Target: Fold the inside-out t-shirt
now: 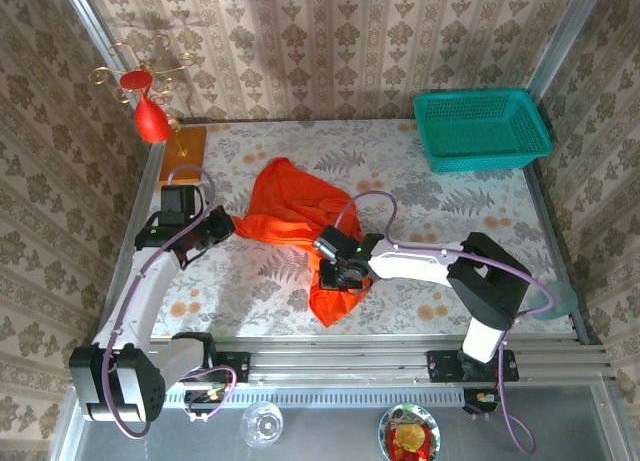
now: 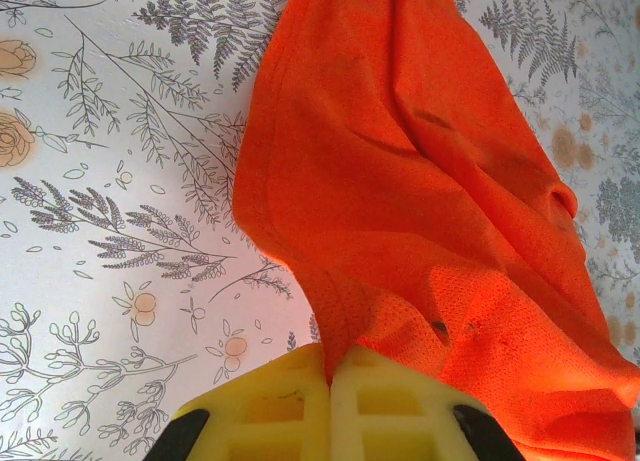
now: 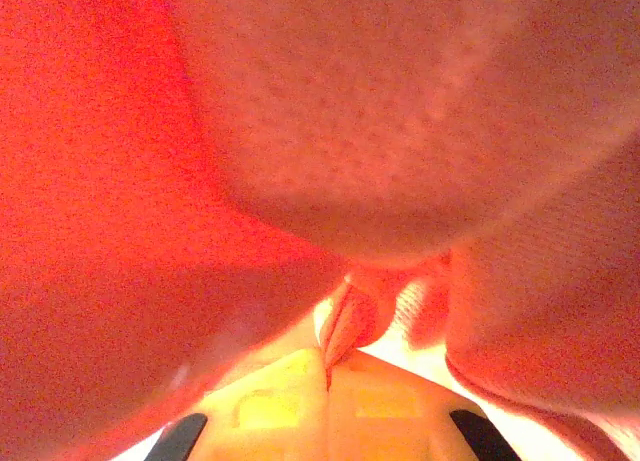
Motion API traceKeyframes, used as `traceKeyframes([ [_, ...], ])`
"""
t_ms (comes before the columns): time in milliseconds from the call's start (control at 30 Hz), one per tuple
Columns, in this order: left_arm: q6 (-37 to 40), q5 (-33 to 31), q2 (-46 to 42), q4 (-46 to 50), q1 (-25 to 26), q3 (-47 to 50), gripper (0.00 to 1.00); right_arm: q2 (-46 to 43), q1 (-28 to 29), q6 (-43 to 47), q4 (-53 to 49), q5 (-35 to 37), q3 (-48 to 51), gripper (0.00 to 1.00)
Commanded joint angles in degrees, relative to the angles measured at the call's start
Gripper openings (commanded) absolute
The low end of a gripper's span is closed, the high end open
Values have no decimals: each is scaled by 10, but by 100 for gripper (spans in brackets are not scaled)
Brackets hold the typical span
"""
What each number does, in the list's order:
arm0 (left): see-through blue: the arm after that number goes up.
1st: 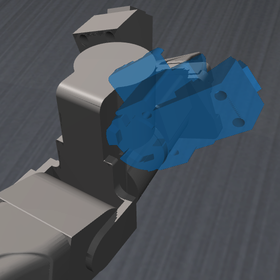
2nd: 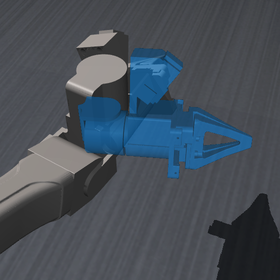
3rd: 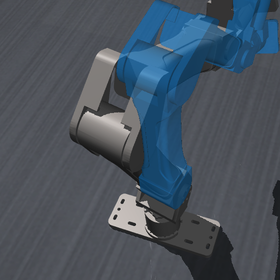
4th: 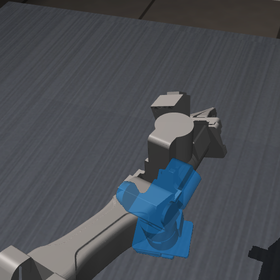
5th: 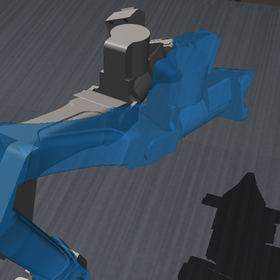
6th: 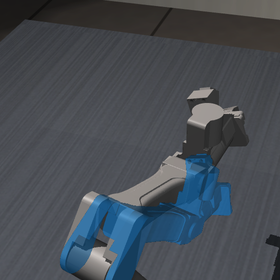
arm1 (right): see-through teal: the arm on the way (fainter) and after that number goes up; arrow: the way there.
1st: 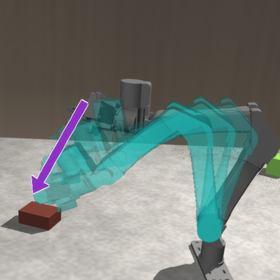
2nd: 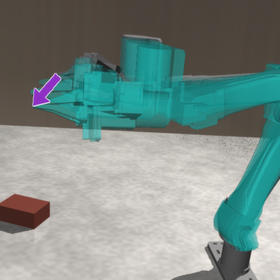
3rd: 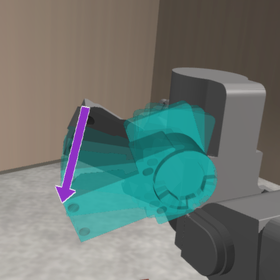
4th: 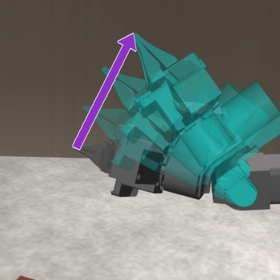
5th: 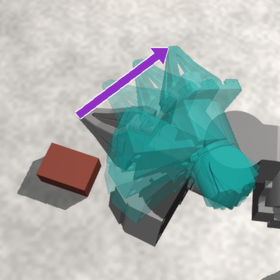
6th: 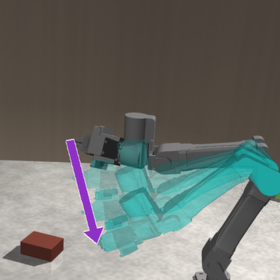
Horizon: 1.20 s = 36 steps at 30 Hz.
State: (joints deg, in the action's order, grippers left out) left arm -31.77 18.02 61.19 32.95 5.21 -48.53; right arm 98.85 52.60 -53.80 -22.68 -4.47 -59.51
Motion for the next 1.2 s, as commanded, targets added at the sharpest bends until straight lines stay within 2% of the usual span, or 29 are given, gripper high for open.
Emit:
traceKeyframes([
  [0, 19, -1, 0, -3, -1, -23, 0, -58, -2, 34, -77, 75, -25, 0],
  [133, 28, 1, -4, -13, -3, -34, 0, -121, -39, 98, -205, 169, -67, 0],
  [300, 43, -3, -6, -16, -6, -60, 0, -237, -154, 201, -305, 251, -128, 0],
  [400, 53, 2, -9, -29, -10, -73, 0, -277, -234, 285, -328, 279, -202, 0],
  [500, 57, 18, -14, -60, -12, -82, 0, -284, -288, 361, -344, 319, -302, 0],
  [600, 61, 25, -20, -86, -13, -104, 0, -271, -309, 443, -350, 406, -412, 0],
  [700, 70, 27, -29, -106, -17, -128, 0, -264, -310, 493, -328, 467, -479, 0],
  [800, 91, 46, -35, -118, -36, -200, 0, -280, -310, 518, -266, 445, -468, 0],
  [900, 111, 131, -17, -123, -74, -347, 0, -303, -310, 508, -199, 355, -407, 0],
  [1000, 103, 209, -11, -188, -85, -423, 0, -312, -310, 497, -162, 288, -362, 0],
  [1067, 85, 221, -9, -219, -85, -427, 0, -309, -310, 504, -171, 300, -370, 0],
  [1167, 81, 216, -3, -205, -85, -387, 0, -325, -310, 531, -176, 402, -407, 0],
])
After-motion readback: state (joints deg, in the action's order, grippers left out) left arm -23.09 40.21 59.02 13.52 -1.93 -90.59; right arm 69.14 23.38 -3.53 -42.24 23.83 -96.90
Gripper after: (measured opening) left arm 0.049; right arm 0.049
